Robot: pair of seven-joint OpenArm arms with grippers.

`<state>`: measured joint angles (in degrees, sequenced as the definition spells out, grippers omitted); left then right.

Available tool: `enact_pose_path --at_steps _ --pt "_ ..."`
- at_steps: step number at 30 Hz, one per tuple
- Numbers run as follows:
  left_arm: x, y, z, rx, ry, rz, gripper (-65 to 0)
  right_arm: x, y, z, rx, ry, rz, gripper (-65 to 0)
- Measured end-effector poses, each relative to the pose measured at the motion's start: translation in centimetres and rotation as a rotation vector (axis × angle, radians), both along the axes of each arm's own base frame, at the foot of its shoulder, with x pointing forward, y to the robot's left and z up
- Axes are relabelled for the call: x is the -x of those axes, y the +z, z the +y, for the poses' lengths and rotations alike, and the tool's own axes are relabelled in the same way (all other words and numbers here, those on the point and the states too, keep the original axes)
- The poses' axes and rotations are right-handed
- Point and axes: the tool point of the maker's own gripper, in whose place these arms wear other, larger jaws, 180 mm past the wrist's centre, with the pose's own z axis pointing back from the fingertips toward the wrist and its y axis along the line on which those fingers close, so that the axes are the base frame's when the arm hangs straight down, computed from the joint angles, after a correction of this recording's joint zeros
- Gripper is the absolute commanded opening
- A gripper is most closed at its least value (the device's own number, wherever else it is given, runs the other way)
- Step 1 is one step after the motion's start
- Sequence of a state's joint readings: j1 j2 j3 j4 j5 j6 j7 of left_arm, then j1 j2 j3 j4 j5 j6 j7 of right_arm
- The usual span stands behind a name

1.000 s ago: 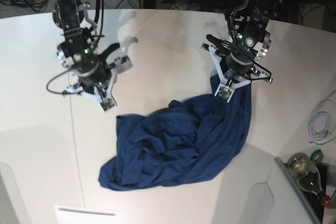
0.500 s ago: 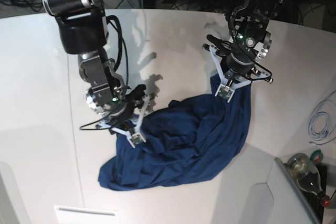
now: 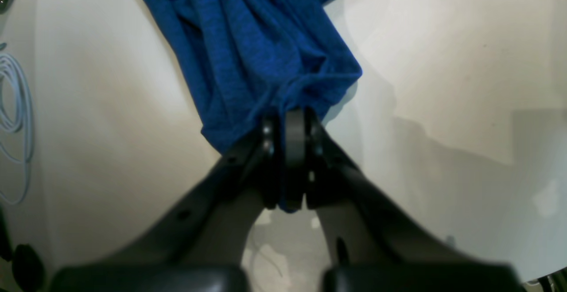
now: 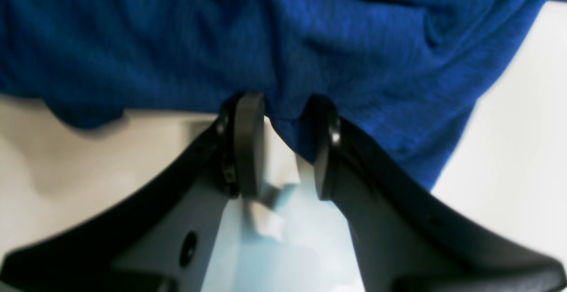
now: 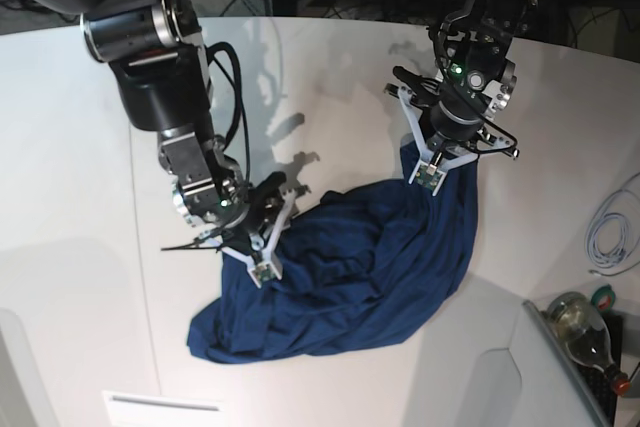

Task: Layout the t-shirt on the table in an organized manner, then fold the t-shirt properly
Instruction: 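Lift the shirt with both grippers and spread it apart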

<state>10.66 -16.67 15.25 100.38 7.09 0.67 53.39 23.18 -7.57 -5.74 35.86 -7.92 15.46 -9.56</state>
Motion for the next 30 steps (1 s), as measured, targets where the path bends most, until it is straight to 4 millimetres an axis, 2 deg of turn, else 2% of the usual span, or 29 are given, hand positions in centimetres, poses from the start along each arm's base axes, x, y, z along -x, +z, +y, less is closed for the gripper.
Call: enact_pose_path --at_steps 1,3,6,9,12,14,17,19,21,23,25,28,30 --pt "0.0 0.0 0.0 0.000 0.000 0.000 -65.0 -0.2 0.3 0.3 -0.033 -0.017 -0.008 -51.6" --pt "0.0 0.0 0.0 -0.001 0.000 0.000 -65.0 -0.2 0.3 0.4 -0.052 -0.030 0.003 -65.0" --pt "0.0 0.0 0.0 0.000 0.000 0.001 -65.0 0.6 -0.1 0.0 -0.023 -0.026 0.047 -64.4" --pt "0.0 0.2 -0.1 0.002 -0.001 -0.004 -65.0 1.1 1.0 -0.5 0.003 -0.029 0.046 -65.0" --pt "-0.5 2.3 -0.2 -0.037 -0.024 -0.078 -65.0 1.8 3.5 -2.4 0.038 -0.039 0.003 -65.0" --pt "-0.6 3.7 0.0 -0.103 -0.044 -0.130 -65.0 2.3 5.5 -4.6 0.082 -0.062 -0.045 -65.0" --pt "-0.7 4.6 -0.8 -0.121 -0.046 -0.163 -65.0 3.7 8.1 -7.9 0.167 -0.089 -0.075 -65.0" --pt "-1.0 5.3 -1.5 -0.117 -0.053 -0.190 -65.0 4.7 10.2 -8.8 0.178 -0.102 -0.119 -65.0" --pt "-1.0 5.3 -1.6 -0.123 -0.059 -0.193 -65.0 5.9 11.3 -9.2 0.187 -0.095 -0.136 -65.0" --pt "-0.6 4.9 -2.1 -0.128 -0.083 -0.178 -65.0 7.0 10.7 -9.9 0.210 -0.092 -0.120 -65.0" --pt "0.2 4.2 -3.0 -0.121 -0.117 -0.155 -65.0 8.1 8.6 -10.7 0.223 -0.101 -0.055 -65.0" --pt "2.1 3.0 -5.6 -0.086 -0.182 -0.110 -65.0 9.1 4.2 -13.7 0.254 -0.164 0.080 -65.0" --pt "3.0 2.1 -7.2 -0.075 -0.235 -0.082 -65.0 9.1 2.8 -15.7 0.255 -0.218 0.111 -65.0"
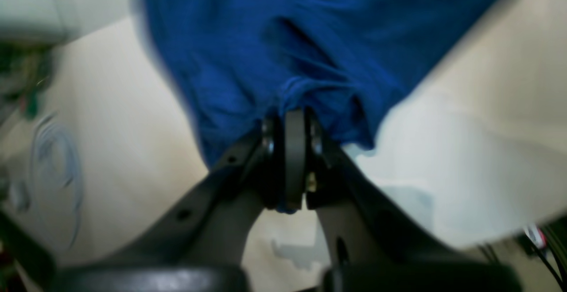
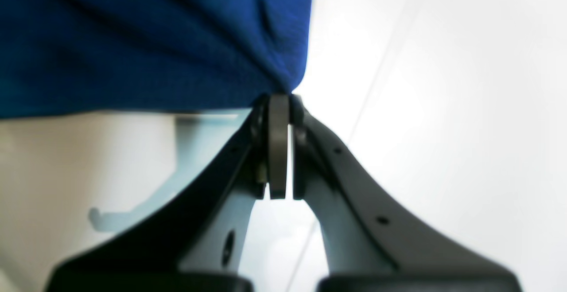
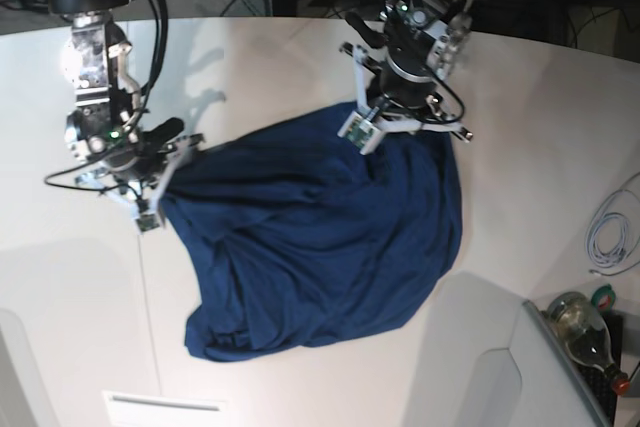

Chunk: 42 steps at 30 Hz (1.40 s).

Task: Layout the t-shirt on the table in an organized manner, then fold the t-shirt properly
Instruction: 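Lift the shirt with both grippers and spread it apart, then lower the shirt and regrasp its edges with both grippers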

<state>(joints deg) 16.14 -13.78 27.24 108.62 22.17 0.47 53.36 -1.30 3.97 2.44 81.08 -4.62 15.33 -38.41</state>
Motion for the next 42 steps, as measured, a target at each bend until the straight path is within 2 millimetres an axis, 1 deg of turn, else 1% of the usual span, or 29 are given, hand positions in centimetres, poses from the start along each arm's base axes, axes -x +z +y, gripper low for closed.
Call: enact_pose_path --at_steps 2,5,8,10,12,13,14,16,17,18,19,21,22,23,24,25,26,28,29,31,32,33,34,36,37,38,40,41,42 --pt "0.4 -0.5 -0.6 -0.002 -0.019 0.014 -65.0 -0.2 -0.3 -1.6 0.000 -0.050 0.005 -65.0" --pt "0.8 -1.4 0.0 -0.024 -0.010 0.040 -65.0 -0.3 0.1 -3.9 -0.005 -0.151 -0.015 -65.0" --pt "0.9 -1.7 0.7 -0.048 -0.022 0.044 -65.0 0.3 0.1 -6.7 0.025 -0.301 -0.025 -65.0" --pt "1.1 -1.9 0.8 -0.047 -0.024 0.052 -65.0 0.7 0.1 -7.7 0.037 -0.353 -0.022 -64.7" --pt "1.4 -2.0 0.7 -0.045 -0.024 0.058 -65.0 0.6 0.1 -7.6 0.042 -0.350 -0.024 -63.3" --pt "1.5 -2.0 0.6 -0.043 -0.023 0.061 -65.0 0.5 0.3 -7.4 0.037 -0.348 -0.030 -59.3" --pt "1.5 -2.0 0.5 -0.041 -0.022 0.061 -65.0 0.4 0.6 -6.9 0.023 -0.349 -0.036 -53.3" --pt "1.5 -2.0 0.2 -0.030 -0.017 0.061 -65.0 0.4 2.0 -6.5 0.026 -0.314 -0.073 -39.8" --pt "1.6 -2.0 0.1 -0.027 -0.018 0.062 -58.4 0.2 2.7 -6.1 0.023 -0.274 -0.094 -34.5" --pt "1.8 -2.1 0.2 -0.029 -0.018 0.064 -48.4 0.4 3.4 -5.9 0.027 -0.244 -0.107 -29.6" --pt "2.1 -2.2 0.3 -0.030 -0.015 0.070 -39.0 0.4 3.8 -5.6 0.024 -0.221 -0.115 -27.6" --pt "2.7 -2.3 0.1 -0.023 -0.018 0.082 -20.7 0.3 4.6 -5.2 0.024 -0.186 -0.134 -27.5" --pt "2.9 -2.2 0.0 -0.017 -0.019 0.087 -12.5 0.2 5.0 -4.6 0.015 -0.176 -0.148 -27.5" --pt "2.9 -1.8 0.0 -0.012 -0.016 0.077 -5.8 0.1 5.3 -4.1 0.003 -0.176 -0.156 -27.5" --pt "2.8 -1.2 0.0 -0.005 -0.018 0.063 -1.3 0.1 5.4 -3.6 -0.007 -0.158 -0.158 -27.5" --pt "2.7 -0.5 -0.1 0.005 -0.021 0.043 0.0 0.2 5.2 -2.7 -0.023 -0.127 -0.152 -27.5" --pt "2.5 0.1 -0.2 0.014 -0.029 0.024 0.0 0.5 5.0 -2.2 -0.032 -0.103 -0.142 -27.5" --pt "2.2 0.4 0.0 0.017 -0.032 0.003 0.0 1.1 4.4 -0.8 -0.017 -0.021 -0.112 -27.5" --pt "1.7 0.5 0.1 0.024 -0.032 -0.014 -1.5 1.3 4.2 0.4 -0.026 0.035 -0.099 -27.5" --pt "-0.3 1.6 -0.3 0.069 -0.028 -0.087 -7.7 1.7 3.2 3.2 -0.051 0.119 -0.077 -27.6" --pt "-1.9 2.5 -0.6 0.088 -0.019 -0.134 -14.3 2.1 2.3 4.7 -0.060 0.162 -0.049 -28.8" --pt "-4.0 3.5 -0.6 0.099 0.005 -0.180 -24.7 2.9 1.3 6.5 -0.080 0.205 -0.013 -32.1" --pt "-6.4 4.2 -0.6 0.104 0.028 -0.225 -38.0 3.6 0.4 8.0 -0.095 0.250 0.021 -37.7" --pt "-10.9 4.4 -0.3 0.085 0.057 -0.274 -65.0 4.7 -1.2 10.0 -0.109 0.311 0.077 -51.8" --pt "-12.4 3.7 -0.1 0.067 0.066 -0.260 -65.0 4.8 -1.7 10.7 -0.109 0.325 0.096 -58.4" --pt "-13.8 2.6 -0.3 0.057 0.064 -0.247 -65.0 4.6 -2.1 11.2 -0.109 0.324 0.107 -61.4" --pt "-15.5 0.3 -0.8 0.054 0.060 -0.203 -65.0 4.3 -2.4 13.1 -0.160 0.320 0.101 -62.0" --pt "-16.4 -0.6 -1.2 0.054 0.045 -0.196 -65.0 4.3 -2.6 14.3 -0.193 0.325 0.097 -62.0" --pt "-17.1 -1.4 -1.6 0.059 0.029 -0.187 -65.0 4.6 -2.9 15.2 -0.210 0.331 0.114 -62.0"
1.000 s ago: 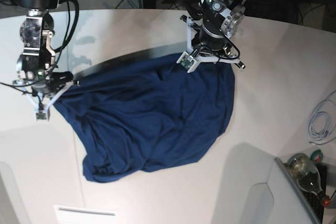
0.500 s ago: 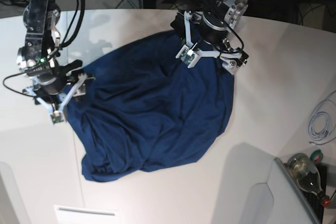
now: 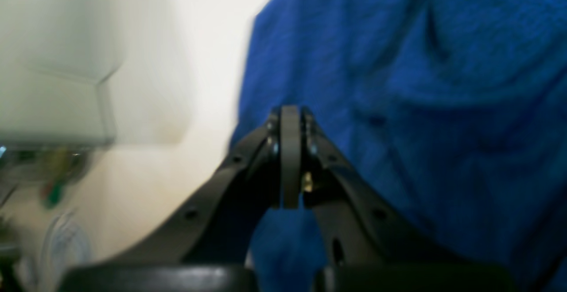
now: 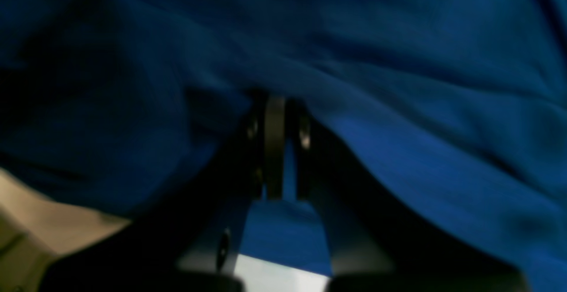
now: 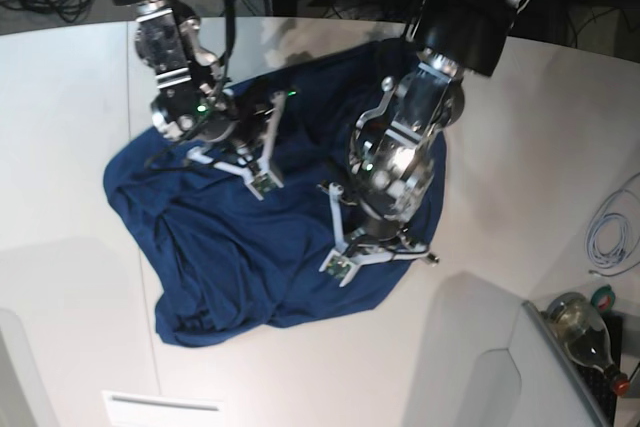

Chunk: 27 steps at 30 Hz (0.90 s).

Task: Layout the t-shirt on the table in an organized manner, then fold the t-shirt properly
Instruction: 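Lower the shirt and regrasp its edges with both grippers, then drag the held shirt edge outward with the right gripper, release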

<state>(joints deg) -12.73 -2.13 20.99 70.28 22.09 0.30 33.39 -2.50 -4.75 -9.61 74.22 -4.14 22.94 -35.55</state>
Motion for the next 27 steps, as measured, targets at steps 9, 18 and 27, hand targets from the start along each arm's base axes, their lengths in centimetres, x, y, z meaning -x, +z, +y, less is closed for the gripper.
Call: enact_pose_path --at_steps 9,18,27 --pt "-0.1 -6.8 4.6 -0.108 0.006 0.123 -65.0 0.4 -1.5 -2.3 -0.057 -0.116 0.006 -62.1" --pt "5.5 -6.6 11.0 -0.099 0.182 0.160 -65.0 -7.2 -1.6 -10.6 0.062 -0.231 -0.011 -62.3" --pt "12.2 -2.9 7.8 0.010 0.259 0.156 -65.0 -14.9 -0.7 -12.7 0.091 -0.271 -0.050 -62.6"
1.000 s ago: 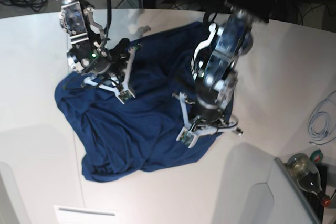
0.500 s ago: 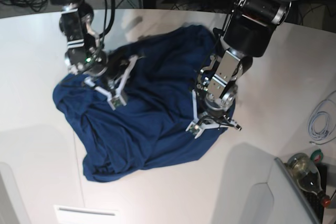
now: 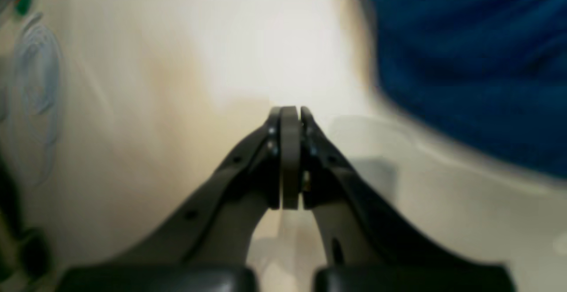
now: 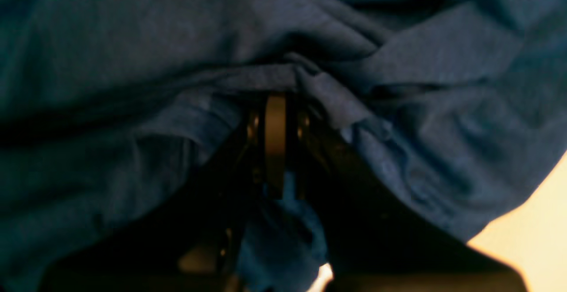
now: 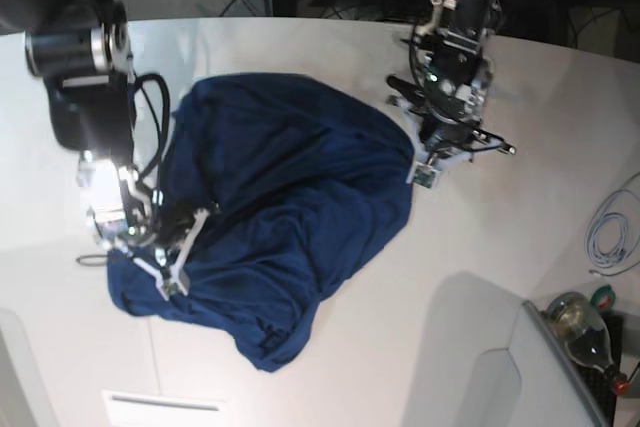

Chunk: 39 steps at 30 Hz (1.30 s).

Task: Layout the t-shirt on the table in an organized manner, then fold the t-shirt properly
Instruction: 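Drag the held shirt edge outward with the right gripper, release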

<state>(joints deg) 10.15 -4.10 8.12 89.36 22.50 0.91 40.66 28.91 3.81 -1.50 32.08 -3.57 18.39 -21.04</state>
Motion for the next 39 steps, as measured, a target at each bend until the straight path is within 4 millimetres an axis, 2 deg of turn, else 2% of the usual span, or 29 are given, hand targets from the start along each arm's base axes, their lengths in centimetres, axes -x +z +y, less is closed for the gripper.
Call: enact_pose_path --at_steps 2,3,6,9,10,12,14,16,18,19,21,24,27,30,32,33,35,36,39 --pt "-0.5 0.9 -1.8 0.054 -0.002 -0.029 -65.0 -0.9 0.4 0.1 0.009 0.004 -0.015 -62.4" --pt "-0.8 1.4 -2.0 0.058 -0.005 -0.044 -65.0 -1.3 0.7 0.1 0.005 0.002 -0.036 -62.3" --pt "-1.3 3.2 0.4 0.005 0.047 -0.053 -65.0 -1.6 1.7 -0.4 0.030 0.008 -0.060 -62.0" --pt "-2.8 6.0 3.3 -0.025 0.099 -0.130 -65.0 -2.6 5.3 -1.1 0.068 0.012 -0.146 -59.6" --pt "-3.1 6.4 4.2 -0.032 0.121 -0.145 -65.0 -2.6 6.6 -1.8 0.094 0.011 -0.169 -56.3" --pt "-2.7 6.1 6.4 -0.043 0.168 -0.134 -65.0 -1.3 8.5 -3.5 0.161 -0.002 -0.194 -44.4" --pt "-1.5 5.4 9.7 -0.073 0.244 -0.102 -65.0 1.2 8.8 -3.6 0.182 0.007 -0.213 -29.9" --pt "-0.4 5.5 13.5 -0.117 0.329 -0.096 -65.0 4.8 6.6 -2.1 0.158 0.029 -0.153 -15.9" --pt "-0.7 6.8 16.1 -0.144 0.345 -0.178 -65.0 6.6 4.8 0.4 0.145 0.101 -0.109 -13.1" --pt "-0.5 7.2 17.2 -0.155 0.360 -0.205 -65.0 6.4 4.6 2.0 0.110 0.136 -0.137 -13.1" --pt "0.2 7.2 18.2 -0.127 0.387 -0.240 -65.0 5.2 4.8 4.0 0.061 0.169 -0.192 -15.0" --pt "1.8 5.8 18.4 -0.056 0.433 -0.207 -65.0 4.8 3.6 3.5 0.079 0.173 -0.169 -20.0" --pt "2.2 5.6 18.8 -0.011 0.443 -0.211 -65.0 5.0 1.8 3.4 0.076 0.160 -0.112 -23.3" --pt "3.2 5.0 19.2 0.007 0.451 -0.190 -65.0 3.8 1.5 4.0 0.053 0.157 -0.119 -27.3" --pt "4.1 4.2 19.2 0.013 0.464 -0.160 -65.0 2.8 1.8 4.1 0.043 0.156 -0.136 -35.3" --pt "4.3 3.9 18.9 0.032 0.467 -0.155 -65.0 2.7 1.8 3.9 0.049 0.155 -0.135 -41.9" --pt "4.4 3.7 18.8 0.029 0.461 -0.149 -65.0 2.8 1.8 3.4 0.060 0.151 -0.129 -59.6" --pt "4.4 3.7 18.9 0.028 0.462 -0.148 -65.0 2.8 1.9 3.3 0.062 0.150 -0.131 -65.0" --pt "4.7 3.5 18.9 0.028 0.462 -0.142 -65.0 2.8 2.2 3.2 0.066 0.148 -0.134 -64.2"
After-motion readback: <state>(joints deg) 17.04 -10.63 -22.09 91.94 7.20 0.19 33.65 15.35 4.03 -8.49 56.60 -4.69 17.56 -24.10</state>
